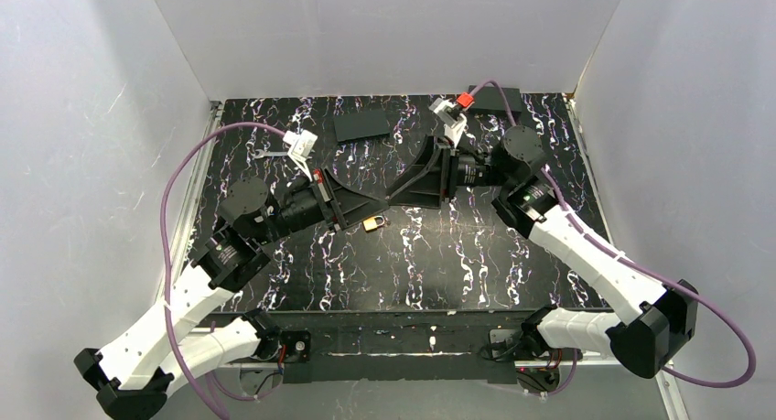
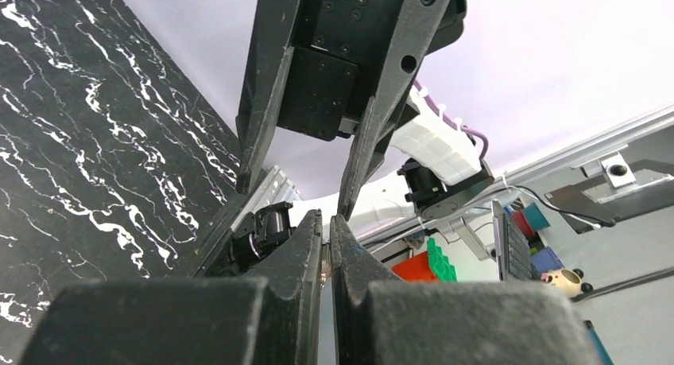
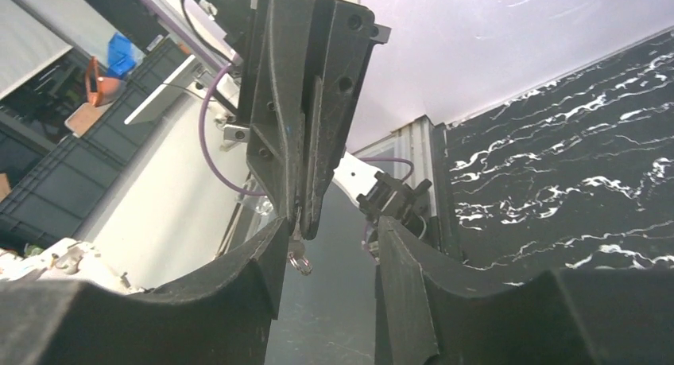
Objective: Unlock with the key
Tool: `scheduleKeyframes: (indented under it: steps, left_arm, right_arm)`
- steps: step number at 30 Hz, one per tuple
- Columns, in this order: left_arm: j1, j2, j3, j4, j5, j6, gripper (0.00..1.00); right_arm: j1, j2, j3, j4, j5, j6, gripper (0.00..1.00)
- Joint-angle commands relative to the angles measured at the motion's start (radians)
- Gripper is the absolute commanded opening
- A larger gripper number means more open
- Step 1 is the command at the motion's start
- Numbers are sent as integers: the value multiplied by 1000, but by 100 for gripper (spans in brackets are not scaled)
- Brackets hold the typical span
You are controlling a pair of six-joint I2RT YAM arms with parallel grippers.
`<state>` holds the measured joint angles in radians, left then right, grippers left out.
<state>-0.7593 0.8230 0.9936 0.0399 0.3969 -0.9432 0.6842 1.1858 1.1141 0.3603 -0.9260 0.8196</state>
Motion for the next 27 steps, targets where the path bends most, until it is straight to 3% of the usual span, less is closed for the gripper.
scheduleKeyframes:
  steps: [1, 8, 16, 27]
  left_arm:
    - [5, 12, 51, 58, 32, -8, 0]
    - [7, 8, 86, 57, 32, -7, 0]
    - [7, 14, 104, 55, 46, -20, 0]
    - [7, 51, 102, 95, 60, -36, 0]
  right_arm:
    - [17, -14, -32, 226, -74, 139, 54]
    - [18, -31, -57, 383, -111, 245, 53]
    - [18, -42, -43, 376, -102, 247, 53]
    - [54, 15, -1, 364, -53, 231, 46]
